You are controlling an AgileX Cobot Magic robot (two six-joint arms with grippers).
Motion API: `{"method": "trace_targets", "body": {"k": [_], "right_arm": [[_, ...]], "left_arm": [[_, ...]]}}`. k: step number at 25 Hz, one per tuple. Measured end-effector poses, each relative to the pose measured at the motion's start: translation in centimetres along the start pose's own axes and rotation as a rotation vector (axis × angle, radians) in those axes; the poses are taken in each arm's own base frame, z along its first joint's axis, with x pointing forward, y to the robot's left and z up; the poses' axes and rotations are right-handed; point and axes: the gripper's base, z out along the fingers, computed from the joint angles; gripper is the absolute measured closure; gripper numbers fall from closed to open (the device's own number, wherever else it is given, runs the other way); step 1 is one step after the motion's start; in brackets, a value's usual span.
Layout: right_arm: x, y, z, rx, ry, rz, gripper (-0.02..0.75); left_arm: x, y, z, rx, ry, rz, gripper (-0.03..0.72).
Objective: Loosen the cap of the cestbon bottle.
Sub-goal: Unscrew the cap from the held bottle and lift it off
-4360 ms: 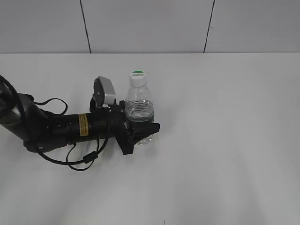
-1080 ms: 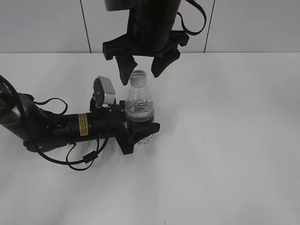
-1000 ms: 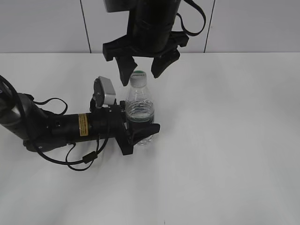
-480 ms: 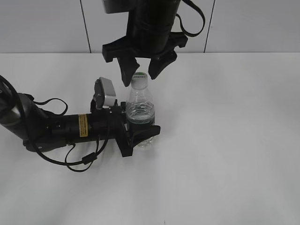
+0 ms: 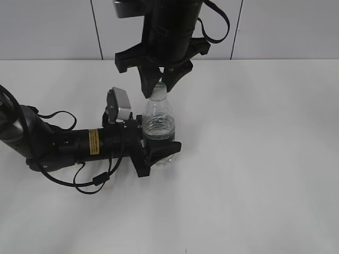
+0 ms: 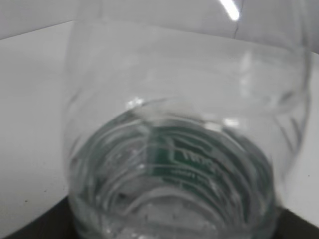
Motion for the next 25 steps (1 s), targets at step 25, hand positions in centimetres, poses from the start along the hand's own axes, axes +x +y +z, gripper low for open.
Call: {"method": "trace_targets", "body": {"k": [25], "right_arm": [[0.02, 0.42, -0.02, -0.045, -0.014, -0.681, 0.437]], "left_arm": [[-0.01, -0.02, 0.0, 0.002, -0.001, 0.018, 0.277]]}}
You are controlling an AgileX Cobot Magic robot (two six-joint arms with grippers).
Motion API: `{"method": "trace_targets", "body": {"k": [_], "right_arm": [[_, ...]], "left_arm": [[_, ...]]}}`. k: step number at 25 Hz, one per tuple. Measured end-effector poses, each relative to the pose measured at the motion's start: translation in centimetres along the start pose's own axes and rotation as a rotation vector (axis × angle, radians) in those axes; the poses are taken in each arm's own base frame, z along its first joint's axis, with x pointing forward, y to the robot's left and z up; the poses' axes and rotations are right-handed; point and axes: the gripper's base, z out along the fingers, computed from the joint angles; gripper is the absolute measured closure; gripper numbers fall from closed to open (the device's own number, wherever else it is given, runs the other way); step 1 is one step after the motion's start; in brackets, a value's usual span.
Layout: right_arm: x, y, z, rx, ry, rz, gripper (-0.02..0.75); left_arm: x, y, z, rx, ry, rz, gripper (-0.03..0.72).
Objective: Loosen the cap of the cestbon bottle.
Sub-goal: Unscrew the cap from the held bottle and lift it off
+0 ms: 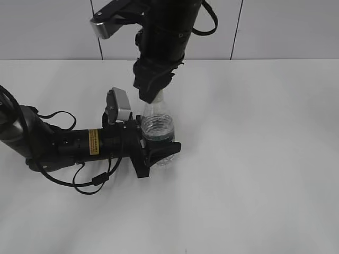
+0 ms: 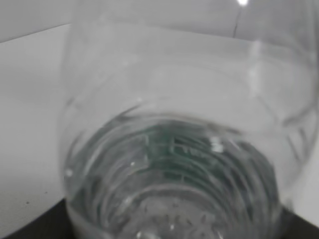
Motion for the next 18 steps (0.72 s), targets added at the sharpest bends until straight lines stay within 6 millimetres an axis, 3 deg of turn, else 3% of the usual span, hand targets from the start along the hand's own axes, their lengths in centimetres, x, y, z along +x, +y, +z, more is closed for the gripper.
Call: {"method": "trace_targets", "body": {"k": [18], "right_arm": [[0.11, -0.04, -0.03, -0.006, 0.006, -0.405, 0.438]], "left_arm": [[0.06, -0.15, -0.02, 0.018, 0.006, 0.015, 0.277]]}}
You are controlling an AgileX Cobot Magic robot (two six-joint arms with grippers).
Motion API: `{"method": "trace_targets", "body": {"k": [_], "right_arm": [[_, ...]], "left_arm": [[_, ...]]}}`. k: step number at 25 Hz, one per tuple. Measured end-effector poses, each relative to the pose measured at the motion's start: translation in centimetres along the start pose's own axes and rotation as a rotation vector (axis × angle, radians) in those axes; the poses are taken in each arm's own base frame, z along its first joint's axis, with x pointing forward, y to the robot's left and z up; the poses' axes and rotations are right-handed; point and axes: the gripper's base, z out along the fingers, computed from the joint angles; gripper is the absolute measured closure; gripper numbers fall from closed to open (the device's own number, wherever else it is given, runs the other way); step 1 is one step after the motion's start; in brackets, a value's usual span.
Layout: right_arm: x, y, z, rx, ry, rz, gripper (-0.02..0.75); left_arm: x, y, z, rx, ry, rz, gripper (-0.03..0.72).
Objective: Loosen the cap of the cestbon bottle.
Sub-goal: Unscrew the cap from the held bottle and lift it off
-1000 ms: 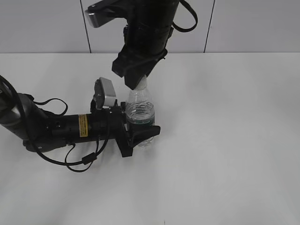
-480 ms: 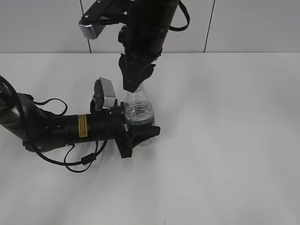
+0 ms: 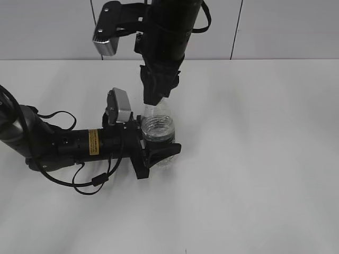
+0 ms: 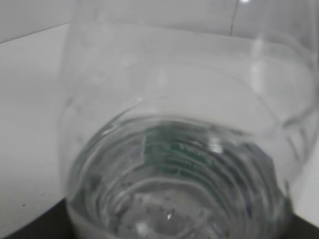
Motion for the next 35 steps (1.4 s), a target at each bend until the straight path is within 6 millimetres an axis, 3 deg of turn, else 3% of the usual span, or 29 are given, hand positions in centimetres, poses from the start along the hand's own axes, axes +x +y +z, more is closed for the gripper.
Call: {"method": "trace_targets", "body": {"k": [14, 24, 29, 35], "right_arm": [[0.2, 0.1, 0.0, -0.014, 0.023, -0.265, 0.438], [0.2, 0.1, 0.0, -0.012, 0.035, -0.188, 0.429], [-0.1, 0.1, 0.0, 0.005, 0.007, -0.034, 0.141], [-0.6, 0.5, -1.5, 0.034, -0.01, 0.212, 0.109]], "left_arm": [[0.0, -0.1, 0.0, 0.012, 0.008, 0.009, 0.277], [0.1, -0.1, 0.0, 0.015, 0.01, 0.009, 0.277], [0.1, -0.3, 0.0, 0.035, 0.012, 0.015, 0.277], [0.1, -0.3, 0.0, 0.04, 0.012, 0.017, 0.277]]}}
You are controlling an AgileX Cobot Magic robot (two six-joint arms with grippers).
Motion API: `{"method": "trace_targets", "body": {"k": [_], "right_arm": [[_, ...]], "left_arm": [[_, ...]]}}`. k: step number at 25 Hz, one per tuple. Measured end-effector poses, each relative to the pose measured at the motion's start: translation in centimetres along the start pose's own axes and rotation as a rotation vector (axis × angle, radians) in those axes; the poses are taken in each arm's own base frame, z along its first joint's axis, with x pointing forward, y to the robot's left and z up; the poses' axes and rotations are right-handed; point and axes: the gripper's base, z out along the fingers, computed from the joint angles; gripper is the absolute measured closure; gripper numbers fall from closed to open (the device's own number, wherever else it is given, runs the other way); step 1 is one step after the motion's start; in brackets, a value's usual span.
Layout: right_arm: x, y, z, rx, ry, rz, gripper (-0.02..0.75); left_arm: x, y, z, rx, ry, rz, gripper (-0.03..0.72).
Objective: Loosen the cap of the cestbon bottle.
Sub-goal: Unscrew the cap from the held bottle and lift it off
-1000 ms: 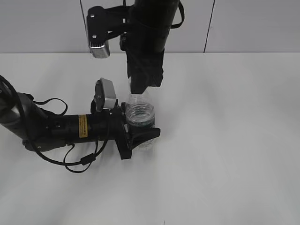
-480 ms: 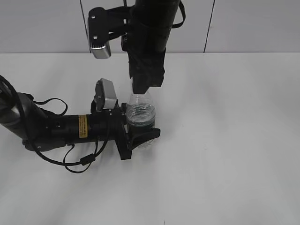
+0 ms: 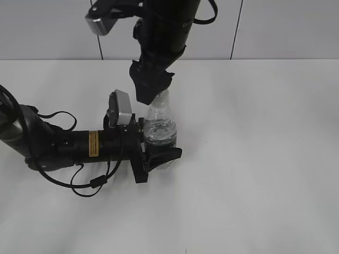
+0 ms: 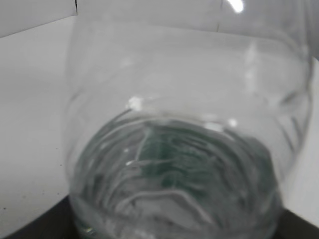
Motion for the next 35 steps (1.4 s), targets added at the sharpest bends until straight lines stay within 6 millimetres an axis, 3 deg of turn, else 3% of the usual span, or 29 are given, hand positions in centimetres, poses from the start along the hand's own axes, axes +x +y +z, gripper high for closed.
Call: {"method": "trace_targets", "body": {"k": [7, 12, 18, 35], "right_arm": [[0.4, -0.4, -2.5, 0.109, -0.001, 0.518, 0.147], [0.2, -0.1, -2.4, 0.071, -0.024, 0.707, 0.152], [0.6, 0.8, -0.9, -0.008, 0.006, 0.789, 0.153], [0.8, 0.7, -0.1, -0.005, 0.031, 0.793, 0.162]], "left_arm": [[0.0, 0.0, 0.0, 0.001, 0.0, 0.0, 0.277], [0.0, 0.0, 0.0, 0.002, 0.0, 0.001, 0.277], [0.0, 0.0, 0.0, 0.003, -0.001, 0.001, 0.277], [0.0, 0.0, 0.0, 0.002, -0.001, 0.001, 0.278]]}}
